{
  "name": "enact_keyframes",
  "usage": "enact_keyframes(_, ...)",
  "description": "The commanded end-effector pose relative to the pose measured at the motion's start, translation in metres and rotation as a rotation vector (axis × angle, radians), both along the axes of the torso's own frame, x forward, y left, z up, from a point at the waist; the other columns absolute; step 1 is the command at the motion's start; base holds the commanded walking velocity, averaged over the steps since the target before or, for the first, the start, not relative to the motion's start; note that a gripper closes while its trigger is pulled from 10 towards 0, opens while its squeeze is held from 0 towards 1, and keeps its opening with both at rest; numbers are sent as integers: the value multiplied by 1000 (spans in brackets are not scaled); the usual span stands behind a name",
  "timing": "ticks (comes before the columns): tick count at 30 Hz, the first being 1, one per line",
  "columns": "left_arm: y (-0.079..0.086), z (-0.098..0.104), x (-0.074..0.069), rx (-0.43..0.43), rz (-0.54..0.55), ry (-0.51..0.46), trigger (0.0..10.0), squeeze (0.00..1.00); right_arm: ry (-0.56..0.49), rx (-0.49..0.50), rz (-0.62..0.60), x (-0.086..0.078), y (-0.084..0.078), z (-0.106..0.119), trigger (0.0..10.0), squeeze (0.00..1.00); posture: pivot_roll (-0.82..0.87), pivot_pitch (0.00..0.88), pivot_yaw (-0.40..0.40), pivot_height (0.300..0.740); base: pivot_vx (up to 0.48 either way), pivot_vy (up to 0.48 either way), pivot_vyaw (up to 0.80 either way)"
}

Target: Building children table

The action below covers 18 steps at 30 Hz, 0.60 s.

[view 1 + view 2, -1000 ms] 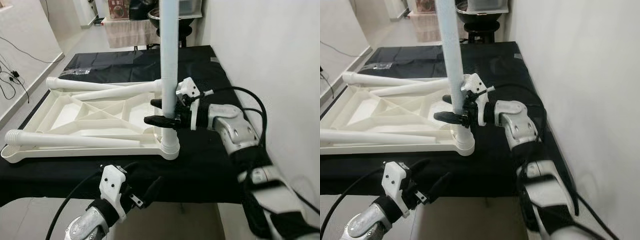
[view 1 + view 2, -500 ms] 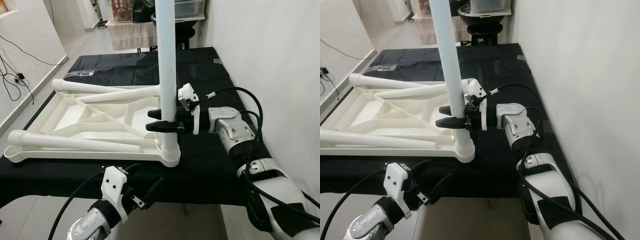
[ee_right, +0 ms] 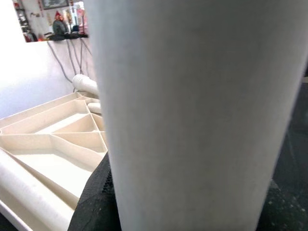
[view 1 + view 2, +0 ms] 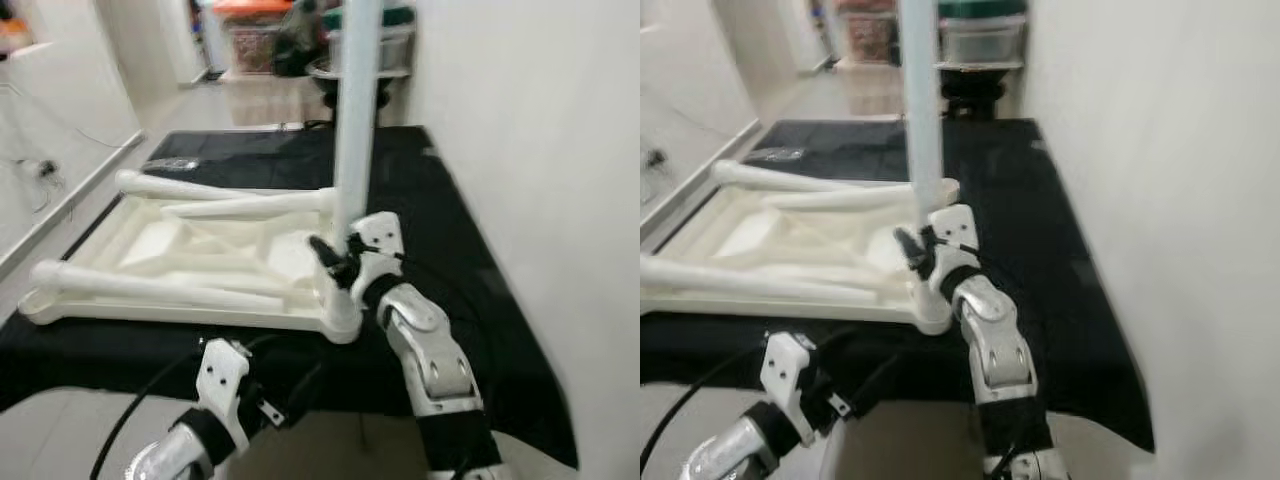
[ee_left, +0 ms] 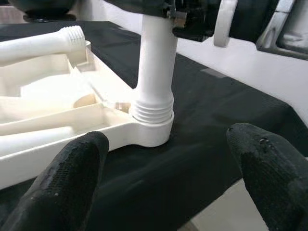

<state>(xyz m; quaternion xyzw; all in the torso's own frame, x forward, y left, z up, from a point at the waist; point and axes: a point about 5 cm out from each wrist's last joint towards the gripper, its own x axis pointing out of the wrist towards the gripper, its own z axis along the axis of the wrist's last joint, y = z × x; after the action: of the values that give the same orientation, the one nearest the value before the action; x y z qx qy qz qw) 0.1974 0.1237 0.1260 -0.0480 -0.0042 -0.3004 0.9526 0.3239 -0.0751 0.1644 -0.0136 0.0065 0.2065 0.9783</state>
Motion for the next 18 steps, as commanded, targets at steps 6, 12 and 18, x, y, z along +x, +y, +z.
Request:
enact_keyframes(6, 1, -1, 3, 21, 1, -7, 10000, 0, 219, -108, 24, 9, 10, -47, 10000, 0, 26, 80, 33, 740, 0, 0, 0)
enact_keyframes(12, 2, -1, 5, 23, 15, -15, 10000, 0, 111, -30, 134, 31, 13, -12, 10000, 1000, 31, 73, 30, 740, 0, 0, 0)
enact_keyframes(18, 0, 2, 5, 17, 18, -26, 10000, 0, 70, -17, 586, 41, 3, 2, 10000, 0, 43, 69, 26, 740, 0, 0, 0)
